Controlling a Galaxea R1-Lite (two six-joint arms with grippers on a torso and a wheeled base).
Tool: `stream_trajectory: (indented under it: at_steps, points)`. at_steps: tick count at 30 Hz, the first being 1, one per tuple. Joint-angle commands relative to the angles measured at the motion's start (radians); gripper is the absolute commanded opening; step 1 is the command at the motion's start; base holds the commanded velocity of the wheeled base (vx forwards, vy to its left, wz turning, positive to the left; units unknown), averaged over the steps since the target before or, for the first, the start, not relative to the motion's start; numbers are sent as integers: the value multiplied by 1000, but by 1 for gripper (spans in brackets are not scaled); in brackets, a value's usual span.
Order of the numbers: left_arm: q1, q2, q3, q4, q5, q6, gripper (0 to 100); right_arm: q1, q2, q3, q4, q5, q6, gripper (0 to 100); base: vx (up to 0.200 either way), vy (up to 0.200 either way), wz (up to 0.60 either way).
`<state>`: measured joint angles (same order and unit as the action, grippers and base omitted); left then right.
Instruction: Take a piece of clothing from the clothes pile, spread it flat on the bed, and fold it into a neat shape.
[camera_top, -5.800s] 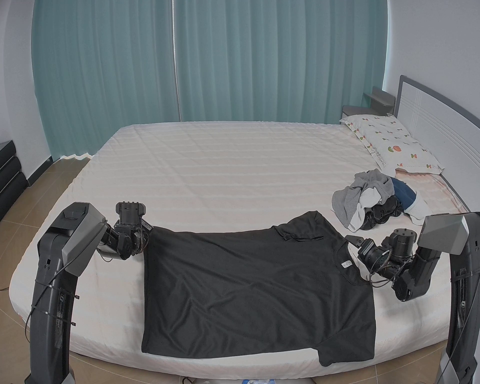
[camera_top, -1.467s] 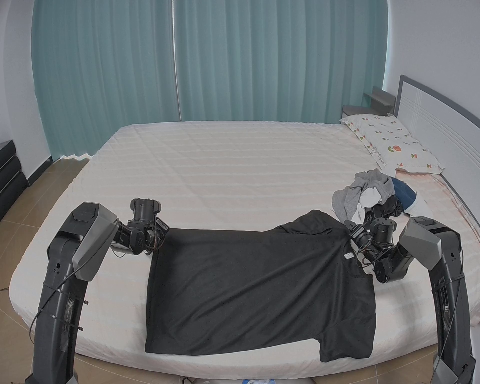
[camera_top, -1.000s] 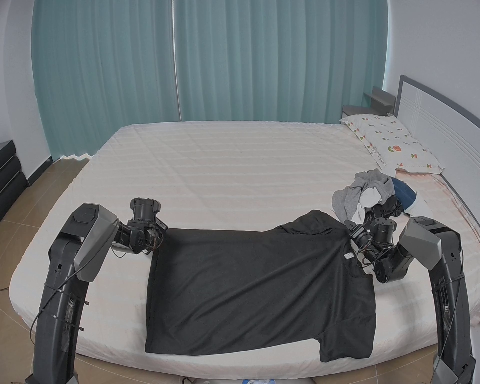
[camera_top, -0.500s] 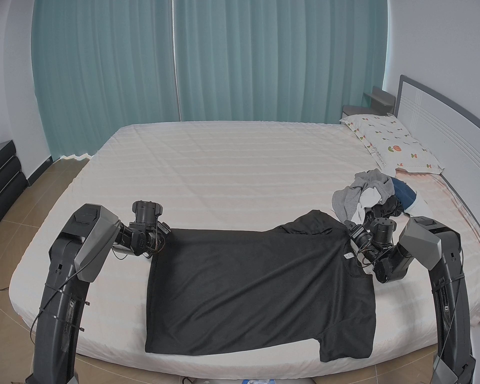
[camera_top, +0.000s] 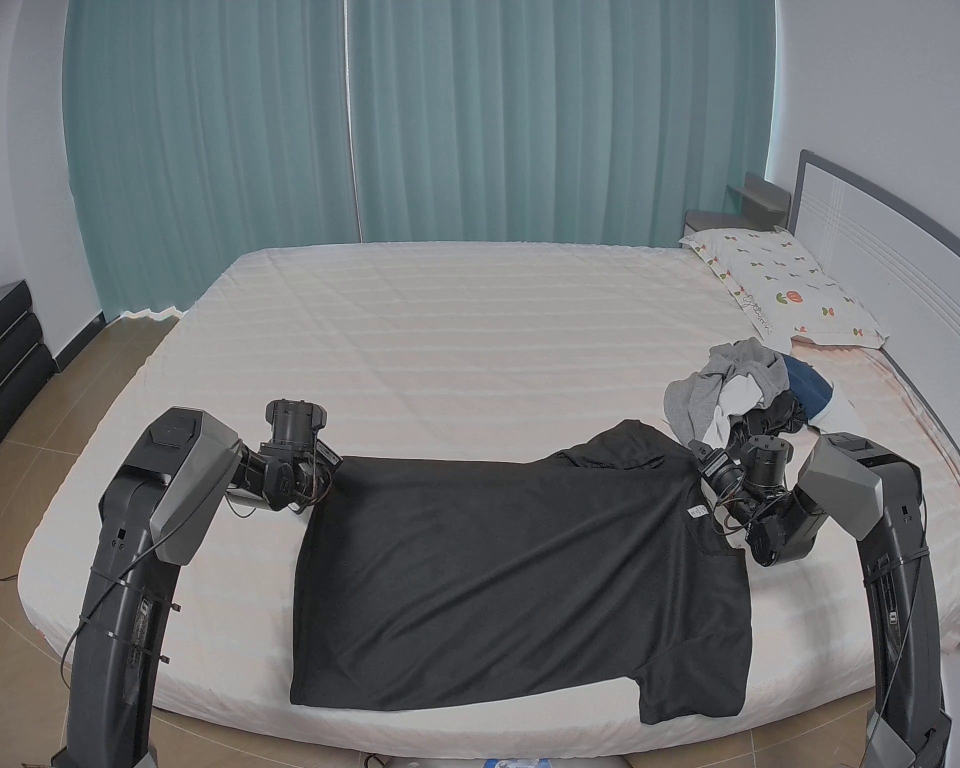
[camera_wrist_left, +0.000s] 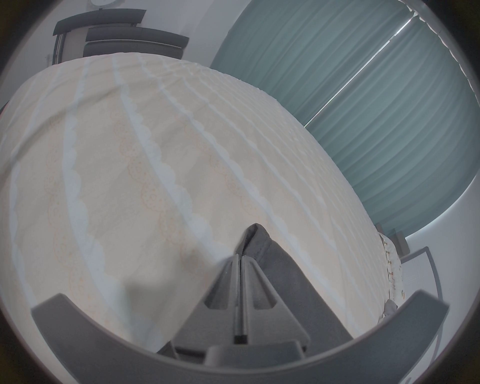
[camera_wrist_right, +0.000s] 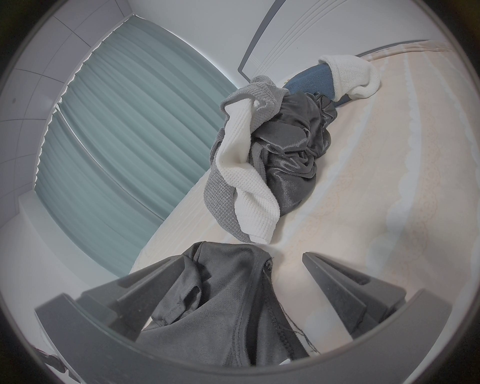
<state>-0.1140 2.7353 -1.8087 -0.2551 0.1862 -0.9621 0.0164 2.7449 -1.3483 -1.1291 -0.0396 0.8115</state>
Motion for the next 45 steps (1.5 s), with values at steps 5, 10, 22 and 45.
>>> stream_trajectory:
  at_steps: [5, 10, 22, 45]
  points:
    - [10, 1, -27, -15, 4, -47, 0, 0, -1, 0, 0, 0, 0, 100, 0, 0, 0]
    - [13, 1, -31, -16, 6, -49, 0, 0, -1, 0, -1, 0, 0, 100, 0, 0, 0]
    - [17, -6, -24, -9, 6, -53, 0, -3, -8, 6, -4, -2, 5, 100, 0, 0, 0]
    - [10, -309, 419, -142, -60, -129, 100, -33, -258, 311, -37, 44, -18, 100, 0, 0, 0]
